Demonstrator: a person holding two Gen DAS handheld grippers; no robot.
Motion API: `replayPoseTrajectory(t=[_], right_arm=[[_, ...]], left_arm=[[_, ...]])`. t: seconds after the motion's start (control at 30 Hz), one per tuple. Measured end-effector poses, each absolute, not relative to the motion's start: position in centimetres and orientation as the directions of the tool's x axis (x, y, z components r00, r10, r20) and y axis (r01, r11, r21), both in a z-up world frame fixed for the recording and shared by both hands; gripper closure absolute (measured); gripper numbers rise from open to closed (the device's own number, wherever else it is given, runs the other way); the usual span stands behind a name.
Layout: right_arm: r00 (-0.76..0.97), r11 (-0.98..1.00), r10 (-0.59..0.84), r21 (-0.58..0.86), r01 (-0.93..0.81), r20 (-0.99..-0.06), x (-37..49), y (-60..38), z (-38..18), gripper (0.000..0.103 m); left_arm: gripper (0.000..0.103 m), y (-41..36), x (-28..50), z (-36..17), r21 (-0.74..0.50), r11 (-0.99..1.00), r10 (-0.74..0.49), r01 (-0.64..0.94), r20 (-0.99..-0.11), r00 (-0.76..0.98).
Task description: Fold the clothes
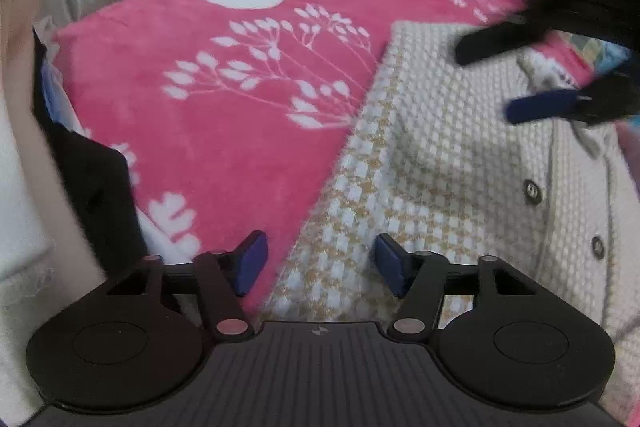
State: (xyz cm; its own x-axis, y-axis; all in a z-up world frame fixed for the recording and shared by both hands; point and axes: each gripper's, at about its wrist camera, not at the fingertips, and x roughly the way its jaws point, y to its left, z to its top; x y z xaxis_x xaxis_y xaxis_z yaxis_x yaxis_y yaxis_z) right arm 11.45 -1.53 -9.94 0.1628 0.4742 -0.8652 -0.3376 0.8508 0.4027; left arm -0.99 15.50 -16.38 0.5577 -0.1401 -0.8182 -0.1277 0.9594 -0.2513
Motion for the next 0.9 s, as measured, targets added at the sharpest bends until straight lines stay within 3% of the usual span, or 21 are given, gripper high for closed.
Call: replayPoseTrajectory(t=[0.03,0.1,0.27,0.37,0.47,0.5,0.53,0.73,0.9], right_arm=[[0.154,0.863,0.442,0.372,-0.342,-0.884,12.2,-0.1,-10.6,0.021],[0.14,0.883,0.372,0.303,-0.36,-0.918,13.1,2.4,-12.0,0.015],[0.142,0.892,0.169,0.09,-0.443,-0.975,13.2,6.6,-16.0,0.002],[0.214,0.873,0.1,-0.018,-0.488,-0.972,11.6,7.6,-16.7,0.003],[0.268,0.87,0.099,-0.047,-0.491,-0.958,10.6,6.3,-15.8,0.033],[0.289,0.87,0.095,-0.062,-0.489,-0.953,10.4,5.5,-15.3,0.066],[0.312,0.871,0.088,-0.079,-0.485,-0.946,10.3,4.7,-14.7,0.081],[0.371,0.914,0.358,0.242,-0.325,-0.857,10.9,-5.3,-8.3,0.088],[0.519,0.89,0.454,0.396,-0.226,-0.724,7.0,-15.7,-4.2,0.088]], left_arm=[[0.04,15.5,-1.1,-16.5,-0.258,0.959,-0.15,-0.115,-0.811,0.566],[0.051,15.1,-1.5,-16.5,-0.254,0.964,-0.158,-0.083,-0.793,0.588],[0.089,13.3,-2.6,-16.0,-0.225,0.974,-0.164,-0.02,-0.767,0.62],[0.092,12.1,-3.5,-15.1,-0.203,0.979,-0.173,0.03,-0.741,0.649],[0.093,10.9,-4.7,-13.4,-0.187,0.978,-0.199,0.092,-0.7,0.686],[0.093,10.4,-5.0,-12.7,-0.181,0.977,-0.208,0.114,-0.686,0.697],[0.093,9.9,-5.3,-12.1,-0.178,0.975,-0.22,0.134,-0.672,0.707],[0.093,5.2,-7.2,-7.8,-0.169,0.944,-0.327,0.283,-0.579,0.747],[0.093,-0.3,-9.8,-5.1,-0.145,0.878,-0.459,0.456,-0.522,0.719]])
